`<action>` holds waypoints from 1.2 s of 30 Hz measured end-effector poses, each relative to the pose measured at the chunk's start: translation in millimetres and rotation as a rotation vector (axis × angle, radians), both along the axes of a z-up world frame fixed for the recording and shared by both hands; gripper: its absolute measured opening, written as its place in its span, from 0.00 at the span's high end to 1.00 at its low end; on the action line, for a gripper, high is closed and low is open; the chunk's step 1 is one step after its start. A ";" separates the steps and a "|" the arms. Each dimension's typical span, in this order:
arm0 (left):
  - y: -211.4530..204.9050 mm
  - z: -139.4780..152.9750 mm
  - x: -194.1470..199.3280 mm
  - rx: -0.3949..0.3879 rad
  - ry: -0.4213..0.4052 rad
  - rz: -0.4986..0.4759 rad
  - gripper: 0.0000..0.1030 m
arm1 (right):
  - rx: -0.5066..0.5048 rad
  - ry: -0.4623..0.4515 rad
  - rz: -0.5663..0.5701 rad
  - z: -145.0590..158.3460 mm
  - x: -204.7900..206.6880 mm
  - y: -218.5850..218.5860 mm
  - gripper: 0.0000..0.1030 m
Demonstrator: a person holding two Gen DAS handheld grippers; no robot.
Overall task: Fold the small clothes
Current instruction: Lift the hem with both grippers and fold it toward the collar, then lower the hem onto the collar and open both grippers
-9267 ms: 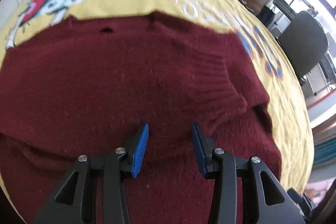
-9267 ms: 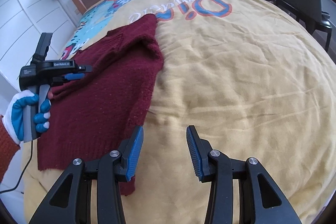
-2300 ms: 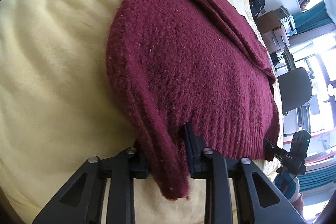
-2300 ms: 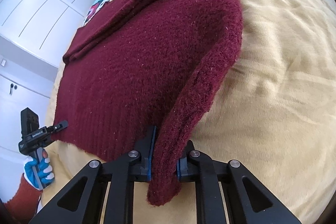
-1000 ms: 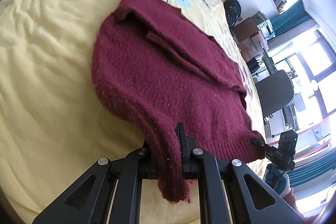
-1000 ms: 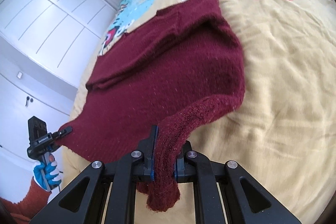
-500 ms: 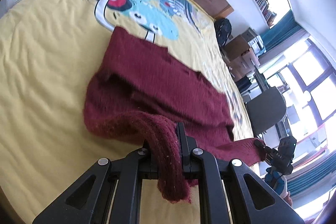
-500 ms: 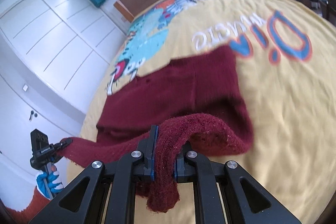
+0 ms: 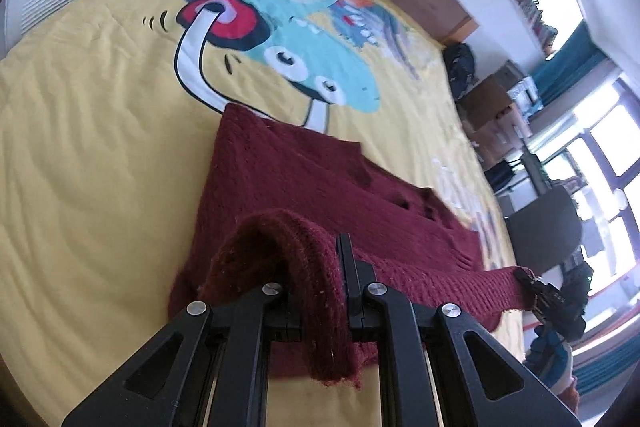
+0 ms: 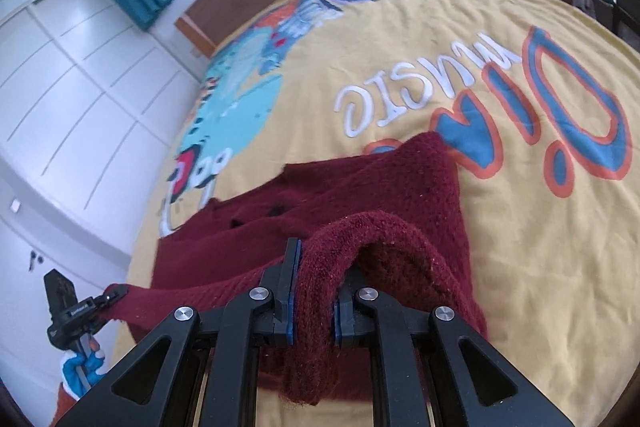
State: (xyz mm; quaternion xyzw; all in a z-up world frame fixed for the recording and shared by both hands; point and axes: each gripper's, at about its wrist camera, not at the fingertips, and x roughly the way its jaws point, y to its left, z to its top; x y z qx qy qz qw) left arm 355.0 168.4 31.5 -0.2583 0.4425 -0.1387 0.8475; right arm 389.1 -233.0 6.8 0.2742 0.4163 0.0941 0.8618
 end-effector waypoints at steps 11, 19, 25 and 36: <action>-5.3 -48.3 53.9 0.058 0.116 0.028 0.90 | 0.037 0.076 -0.080 -37.0 37.9 -9.4 0.80; 7.6 -54.1 66.6 -0.041 0.141 0.044 0.66 | 0.072 0.076 -0.128 -43.0 50.0 -15.2 0.39; 18.7 -40.4 74.9 -0.107 0.129 0.085 0.50 | 0.045 0.060 -0.166 -25.6 57.6 -28.8 0.31; 9.9 0.9 59.4 0.096 0.010 0.064 0.45 | -0.257 -0.023 0.042 0.2 59.6 32.9 0.31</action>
